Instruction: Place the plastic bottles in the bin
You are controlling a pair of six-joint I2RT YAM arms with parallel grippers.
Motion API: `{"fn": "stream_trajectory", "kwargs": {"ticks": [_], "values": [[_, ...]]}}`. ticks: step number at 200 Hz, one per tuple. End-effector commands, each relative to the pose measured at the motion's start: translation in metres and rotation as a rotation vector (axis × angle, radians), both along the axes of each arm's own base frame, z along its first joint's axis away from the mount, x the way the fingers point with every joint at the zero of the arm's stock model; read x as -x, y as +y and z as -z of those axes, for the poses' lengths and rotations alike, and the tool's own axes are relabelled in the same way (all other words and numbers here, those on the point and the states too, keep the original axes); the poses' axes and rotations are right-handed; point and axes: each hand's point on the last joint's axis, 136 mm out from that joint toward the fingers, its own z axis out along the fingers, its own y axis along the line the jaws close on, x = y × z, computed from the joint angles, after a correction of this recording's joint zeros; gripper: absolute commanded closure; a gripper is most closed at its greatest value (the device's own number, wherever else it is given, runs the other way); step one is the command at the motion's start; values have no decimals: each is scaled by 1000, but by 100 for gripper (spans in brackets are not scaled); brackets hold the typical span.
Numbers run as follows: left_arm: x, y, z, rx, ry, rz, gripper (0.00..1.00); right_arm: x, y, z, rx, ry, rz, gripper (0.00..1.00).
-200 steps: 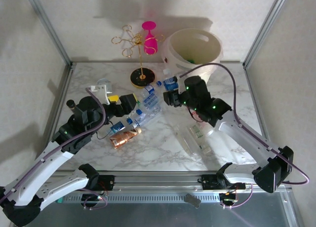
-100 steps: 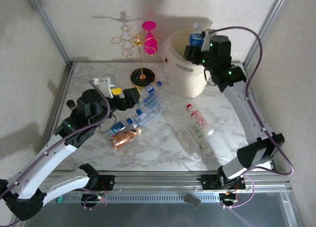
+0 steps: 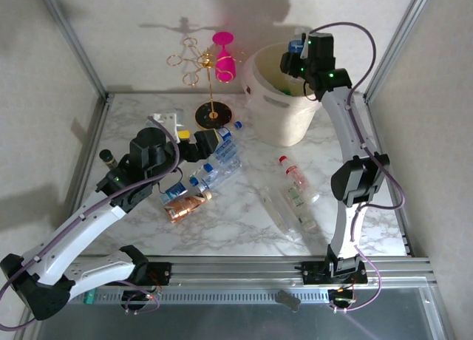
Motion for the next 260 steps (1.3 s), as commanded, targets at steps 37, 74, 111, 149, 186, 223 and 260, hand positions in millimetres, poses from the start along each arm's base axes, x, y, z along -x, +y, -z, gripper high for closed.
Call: {"fn": "stream_trajectory", "kwargs": {"ticks": [37,74,111,149,186,223,260], "values": [[-3,-10,5,26,-8,24,2,-6,10,65,-1,140,-25,48],[-6,-12,19,17,18,21,2,-17,11,88,19,178,-19,44],[-7,-12,25,13,29,21,1,-21,13,102,23,212,-20,33],[-6,-10,27,10,34,15,1,-17,11,88,22,187,-19,25],[-4,-7,26,9,33,7,1,-13,8,69,32,153,-15,20],[0,-4,24,17,32,6,1,-7,6,49,29,120,-16,16],[4,-1,17,29,25,3,1,-3,5,31,26,89,-21,16]]}}
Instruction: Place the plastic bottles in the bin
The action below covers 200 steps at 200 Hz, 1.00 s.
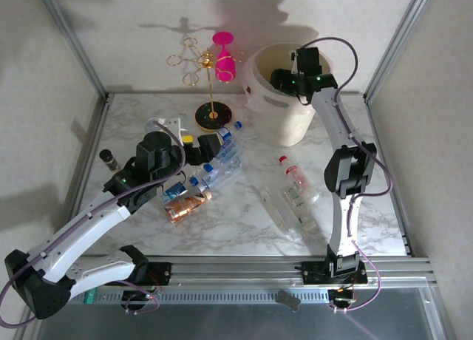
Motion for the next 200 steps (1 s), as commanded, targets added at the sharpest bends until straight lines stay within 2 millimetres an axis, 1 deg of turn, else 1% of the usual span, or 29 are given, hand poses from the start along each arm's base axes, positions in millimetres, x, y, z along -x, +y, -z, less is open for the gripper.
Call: {"fn": "stream_trajectory", "kwargs": {"ticks": [1,22,40,42,47,56,68,72,74,77,83,107,109,117,134,146,158,173,183,193,195,200], "values": [[7,2,-8,23,-11,2,1,10,-1,-49,-6,-89,-15,16],[10,8,-14,15,-23,-10,1,20,0,-70,-20,-122,-20,19],[13,14,-17,-1,-31,-24,1,37,6,-94,-30,-169,-36,23],[13,15,-18,-3,-32,-26,1,38,6,-94,-30,-168,-37,23],[14,16,-18,-8,-33,-27,1,46,10,-103,-36,-187,-44,24],[16,18,-17,-19,-32,-31,1,59,16,-110,-43,-204,-56,25],[18,22,-15,-33,-29,-37,2,80,26,-116,-39,-230,-76,26],[19,23,-14,-38,-28,-40,2,86,28,-115,-34,-233,-79,26],[20,24,-14,-41,-28,-41,2,90,30,-118,-33,-244,-83,26],[20,25,-13,-45,-26,-43,2,95,32,-115,-28,-242,-86,26],[21,26,-10,-51,-22,-47,2,107,34,-117,-25,-253,-92,26],[26,32,0,-69,0,-54,3,150,46,-110,-29,-262,-136,29],[27,33,1,-70,2,-55,4,156,49,-109,-30,-261,-145,29],[29,33,6,-77,10,-52,4,171,56,-104,-30,-255,-165,29],[32,33,23,-112,43,-35,7,202,72,-94,-14,-238,-214,31],[33,33,37,-149,71,-28,9,219,79,-85,-4,-221,-240,31],[32,32,51,-191,105,-17,11,235,83,-76,1,-204,-262,32],[28,34,70,-263,157,-27,15,249,82,-63,11,-183,-267,32],[25,35,83,-308,197,-30,15,256,82,-55,8,-168,-284,32],[23,31,96,-340,233,-16,15,262,79,-50,4,-167,-292,31],[23,30,98,-344,239,-13,15,267,84,-48,3,-168,-309,31],[22,27,103,-356,252,-6,14,271,84,-45,6,-170,-308,31]]}}
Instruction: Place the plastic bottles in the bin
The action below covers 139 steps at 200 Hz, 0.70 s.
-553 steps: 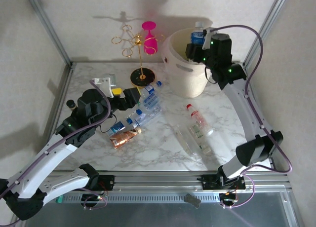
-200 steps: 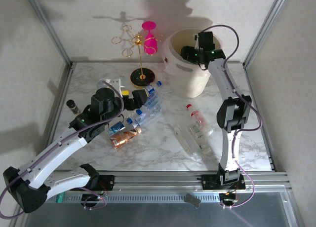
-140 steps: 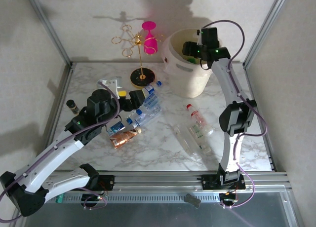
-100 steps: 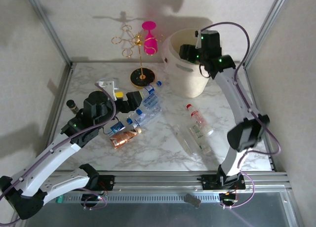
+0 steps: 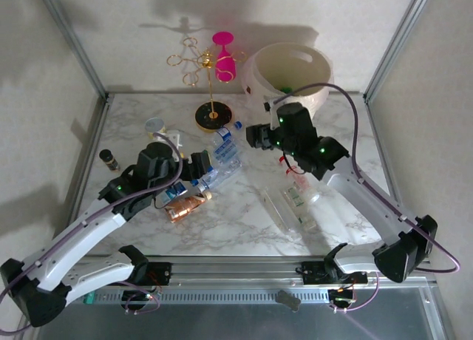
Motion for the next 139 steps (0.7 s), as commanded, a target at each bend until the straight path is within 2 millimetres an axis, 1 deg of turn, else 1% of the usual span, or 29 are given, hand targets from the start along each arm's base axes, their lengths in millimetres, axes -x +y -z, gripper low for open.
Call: {"fn": "stream_trajectory", "kwargs": {"ticks": [1,15,38,57,88,112,139], "values": [[0,-1,35,-125,95,24,15,16,-7,0,-20,-28,13,31],[-4,-7,49,-160,119,30,14,23,-10,9,-26,-20,7,30],[-15,-17,72,-221,157,43,14,34,-12,14,-59,-20,-18,28],[-26,-27,93,-289,201,61,14,40,-15,10,-90,-32,-17,28],[-37,-41,126,-412,251,72,15,44,-27,4,-98,-46,22,29],[-45,-46,142,-442,265,66,15,50,-34,0,-105,-60,28,29],[-56,-47,149,-513,257,45,15,61,-36,-3,-131,-70,-5,29]]}}
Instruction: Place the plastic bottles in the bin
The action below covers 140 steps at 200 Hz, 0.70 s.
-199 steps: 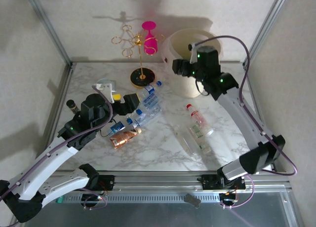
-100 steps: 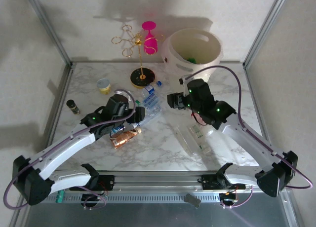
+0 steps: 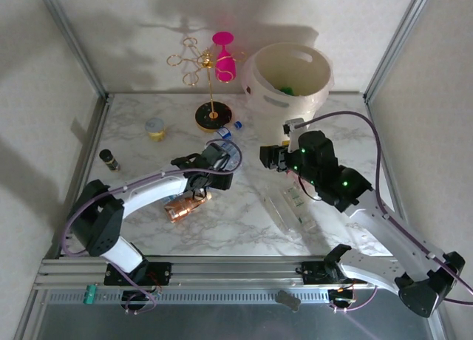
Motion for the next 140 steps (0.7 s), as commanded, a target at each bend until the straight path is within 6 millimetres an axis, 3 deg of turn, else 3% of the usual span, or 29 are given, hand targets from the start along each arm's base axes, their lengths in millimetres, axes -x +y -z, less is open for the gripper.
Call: {"fn": "stream_trajectory", "kwargs": {"ticks": [1,76,140], "values": [[-19,-2,-10,-70,-74,-5,15,9,-1,-4,-33,-15,-19,29],[-34,-10,25,-166,-33,12,18,18,-14,-1,-6,-43,-9,28],[-31,-29,43,-141,13,52,32,17,-22,3,27,-59,16,27]]}}
